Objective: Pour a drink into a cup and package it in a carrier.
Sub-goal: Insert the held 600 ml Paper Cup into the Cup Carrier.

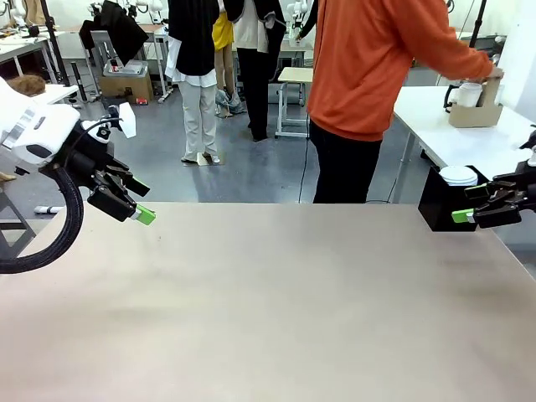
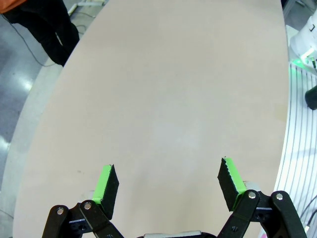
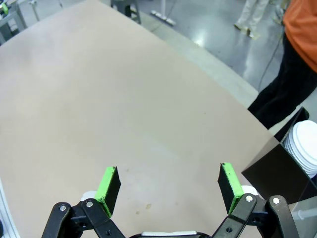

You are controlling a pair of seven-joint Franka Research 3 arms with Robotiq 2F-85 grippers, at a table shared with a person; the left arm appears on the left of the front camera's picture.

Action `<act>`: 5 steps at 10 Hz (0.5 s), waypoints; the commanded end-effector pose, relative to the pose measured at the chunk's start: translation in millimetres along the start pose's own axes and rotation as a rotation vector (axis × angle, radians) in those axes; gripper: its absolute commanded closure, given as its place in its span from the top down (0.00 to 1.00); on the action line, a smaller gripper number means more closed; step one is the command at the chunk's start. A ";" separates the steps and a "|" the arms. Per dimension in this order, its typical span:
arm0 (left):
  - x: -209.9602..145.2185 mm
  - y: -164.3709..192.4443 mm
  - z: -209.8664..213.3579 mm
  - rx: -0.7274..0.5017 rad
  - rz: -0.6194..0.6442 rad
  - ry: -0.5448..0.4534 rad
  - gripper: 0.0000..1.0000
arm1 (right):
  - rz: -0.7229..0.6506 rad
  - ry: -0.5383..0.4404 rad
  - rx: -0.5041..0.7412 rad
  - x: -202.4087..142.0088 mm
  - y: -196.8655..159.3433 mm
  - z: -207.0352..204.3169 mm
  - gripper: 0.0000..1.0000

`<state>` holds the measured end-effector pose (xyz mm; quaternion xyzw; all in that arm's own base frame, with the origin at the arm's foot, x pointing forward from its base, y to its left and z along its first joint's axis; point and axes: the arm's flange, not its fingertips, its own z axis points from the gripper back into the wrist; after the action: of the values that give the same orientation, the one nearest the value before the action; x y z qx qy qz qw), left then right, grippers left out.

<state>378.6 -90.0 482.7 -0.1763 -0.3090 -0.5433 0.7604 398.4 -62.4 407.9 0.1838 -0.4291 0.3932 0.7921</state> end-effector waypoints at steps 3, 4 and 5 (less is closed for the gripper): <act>-0.3 1.2 -1.6 0.003 -0.002 -0.015 1.00 | 0.018 -0.008 0.009 0.5 -4.7 -1.2 1.00; -0.3 1.2 -1.6 0.003 -0.002 -0.015 1.00 | 0.018 -0.008 0.009 0.5 -4.7 -1.2 1.00; -0.3 1.2 -1.6 0.003 -0.002 -0.015 1.00 | 0.018 -0.008 0.009 0.5 -4.7 -1.2 1.00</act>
<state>378.6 -90.0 482.7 -0.1763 -0.3090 -0.5433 0.7604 398.4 -62.4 407.9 0.1838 -0.4291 0.3932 0.7921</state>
